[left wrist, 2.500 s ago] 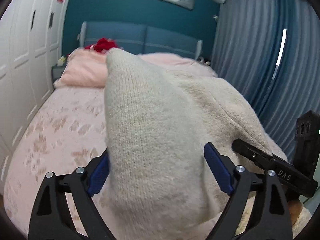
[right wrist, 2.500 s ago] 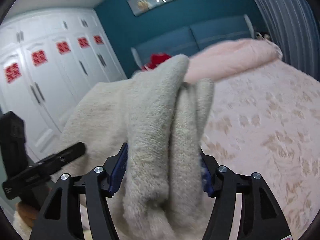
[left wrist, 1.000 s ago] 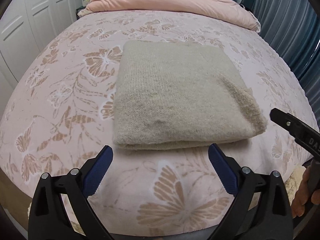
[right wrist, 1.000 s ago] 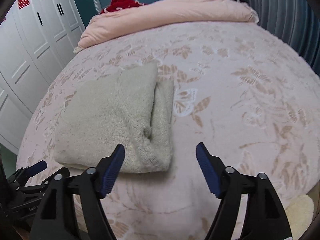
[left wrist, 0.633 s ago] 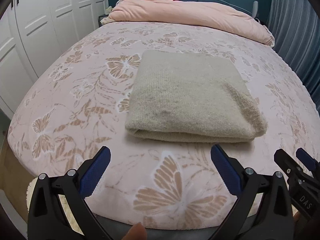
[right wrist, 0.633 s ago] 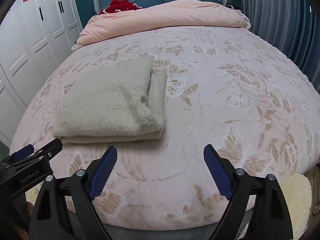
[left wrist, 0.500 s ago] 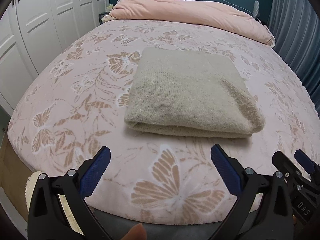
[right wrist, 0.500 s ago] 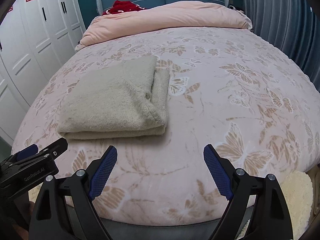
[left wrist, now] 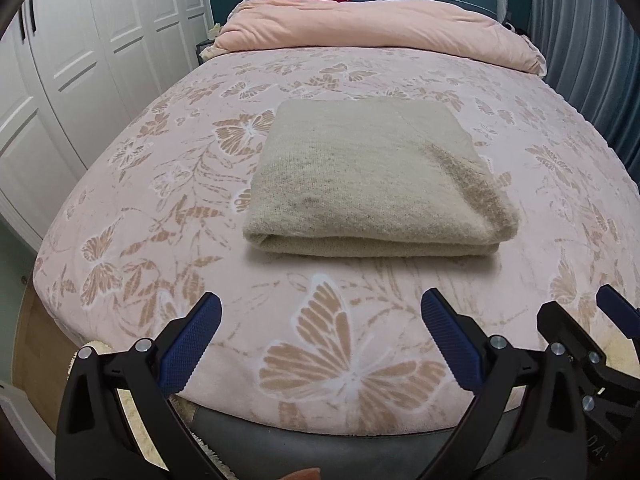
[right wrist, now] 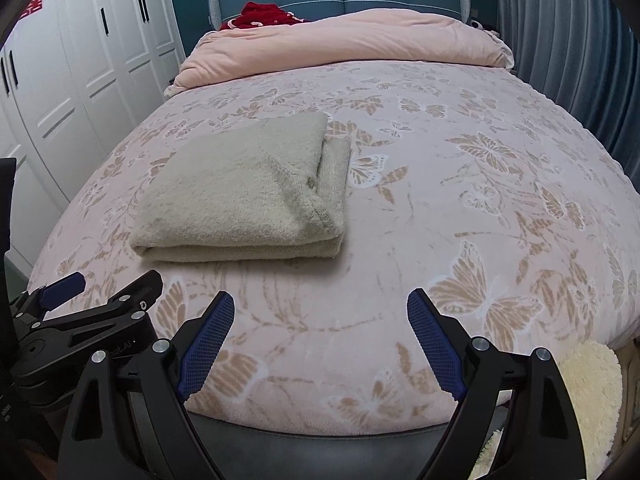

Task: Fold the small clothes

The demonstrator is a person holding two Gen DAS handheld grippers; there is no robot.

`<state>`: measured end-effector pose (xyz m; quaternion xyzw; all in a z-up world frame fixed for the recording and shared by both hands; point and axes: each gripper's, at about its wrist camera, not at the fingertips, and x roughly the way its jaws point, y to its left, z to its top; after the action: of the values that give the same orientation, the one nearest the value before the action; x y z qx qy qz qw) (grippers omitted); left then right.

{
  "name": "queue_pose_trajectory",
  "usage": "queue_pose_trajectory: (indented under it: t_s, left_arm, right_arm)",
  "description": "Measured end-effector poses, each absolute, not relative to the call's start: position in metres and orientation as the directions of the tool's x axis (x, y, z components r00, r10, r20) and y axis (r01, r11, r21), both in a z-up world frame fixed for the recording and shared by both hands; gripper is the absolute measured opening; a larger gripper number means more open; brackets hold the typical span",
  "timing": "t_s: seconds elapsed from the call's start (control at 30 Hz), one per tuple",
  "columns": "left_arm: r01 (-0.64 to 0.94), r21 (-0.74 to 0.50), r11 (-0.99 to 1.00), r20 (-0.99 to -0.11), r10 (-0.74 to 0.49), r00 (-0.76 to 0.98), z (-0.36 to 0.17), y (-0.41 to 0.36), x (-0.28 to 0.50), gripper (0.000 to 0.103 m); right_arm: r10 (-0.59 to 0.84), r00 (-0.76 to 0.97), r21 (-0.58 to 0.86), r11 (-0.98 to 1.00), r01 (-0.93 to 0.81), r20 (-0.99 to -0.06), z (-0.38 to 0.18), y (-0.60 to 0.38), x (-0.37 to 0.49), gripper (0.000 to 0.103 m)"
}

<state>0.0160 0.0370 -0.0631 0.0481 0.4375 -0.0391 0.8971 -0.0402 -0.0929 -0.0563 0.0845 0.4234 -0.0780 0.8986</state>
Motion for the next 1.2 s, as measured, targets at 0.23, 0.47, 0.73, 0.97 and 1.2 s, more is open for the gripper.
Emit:
queue_pose_trajectory:
  t_s: [0.23, 0.47, 0.73, 0.97, 1.2]
  left_arm:
    - [0.116, 0.029, 0.993, -0.814, -0.044, 0.579, -0.066, 0.039, 0.02, 0.098]
    - [0.111, 0.095, 0.989, -0.797, 0.009, 0.604, -0.069, 0.034, 0.016, 0.098]
    - [0.114, 0.119, 0.986, -0.794, 0.026, 0.608, -0.068, 0.033, 0.018, 0.098]
    - [0.113, 0.101, 0.988, -0.804, 0.014, 0.595, -0.071, 0.036, 0.023, 0.098]
    - [0.081, 0.076, 0.994, -0.824, 0.017, 0.566, -0.077, 0.039, 0.025, 0.097]
  right_arm:
    - [-0.047, 0.622, 0.117, 0.968, 0.22, -0.782, -0.059, -0.095, -0.04, 0.086]
    - [-0.053, 0.612, 0.11, 0.968, 0.225, -0.789, -0.062, -0.092, -0.04, 0.086]
    - [-0.045, 0.593, 0.116, 0.966, 0.231, -0.804, -0.064, -0.092, -0.038, 0.086]
    - [-0.058, 0.583, 0.105, 0.965, 0.242, -0.81, -0.066, -0.092, -0.037, 0.086]
    - [-0.057, 0.584, 0.099, 0.967, 0.233, -0.81, -0.066, -0.087, -0.036, 0.086]
